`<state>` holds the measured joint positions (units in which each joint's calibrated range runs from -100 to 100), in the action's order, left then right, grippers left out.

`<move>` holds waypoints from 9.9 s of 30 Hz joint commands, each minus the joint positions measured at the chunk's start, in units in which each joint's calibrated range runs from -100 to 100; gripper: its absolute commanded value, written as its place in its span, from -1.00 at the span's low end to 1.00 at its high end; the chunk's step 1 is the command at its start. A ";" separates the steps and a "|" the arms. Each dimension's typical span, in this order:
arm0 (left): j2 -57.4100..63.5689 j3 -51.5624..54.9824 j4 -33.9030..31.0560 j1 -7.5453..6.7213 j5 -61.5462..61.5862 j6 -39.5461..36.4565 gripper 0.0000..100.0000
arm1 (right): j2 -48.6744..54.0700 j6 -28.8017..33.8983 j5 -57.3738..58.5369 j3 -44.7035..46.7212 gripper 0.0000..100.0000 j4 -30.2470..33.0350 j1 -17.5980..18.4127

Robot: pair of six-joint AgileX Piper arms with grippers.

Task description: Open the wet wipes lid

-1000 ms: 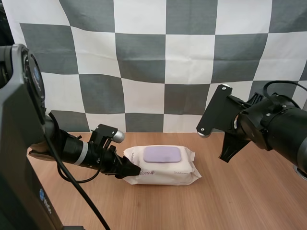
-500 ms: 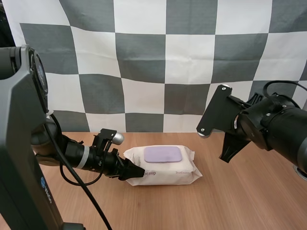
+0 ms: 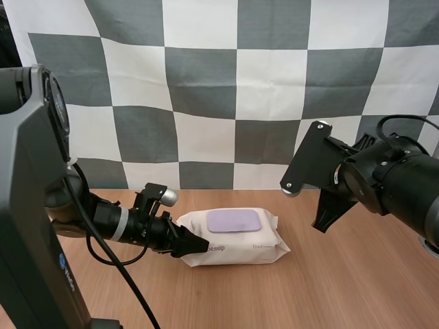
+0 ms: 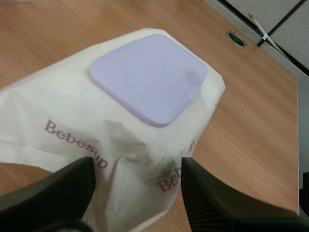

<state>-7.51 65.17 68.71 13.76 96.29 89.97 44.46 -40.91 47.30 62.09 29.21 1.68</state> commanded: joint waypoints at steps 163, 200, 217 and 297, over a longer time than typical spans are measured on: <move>-0.02 0.12 -3.37 -4.73 -4.33 2.16 -1.00 | -37.09 -51.98 -47.30 -5.40 -1.00 -55.17 13.51; 14.34 0.12 -9.32 -4.73 -14.44 -8.01 0.36 | -30.76 -51.98 -47.30 -9.55 0.04 -73.64 12.51; 54.66 -13.72 -17.36 -4.21 -27.52 -33.02 0.28 | 5.25 -51.98 -30.50 -9.44 -0.22 -78.98 0.75; 81.51 34.83 -93.78 -4.35 -93.88 -120.07 -1.00 | 45.38 -30.12 -22.01 37.91 -1.00 -77.53 -8.64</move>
<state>73.98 100.00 -24.88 9.52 2.38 -31.52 89.78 -66.01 20.22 100.00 -44.50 -6.99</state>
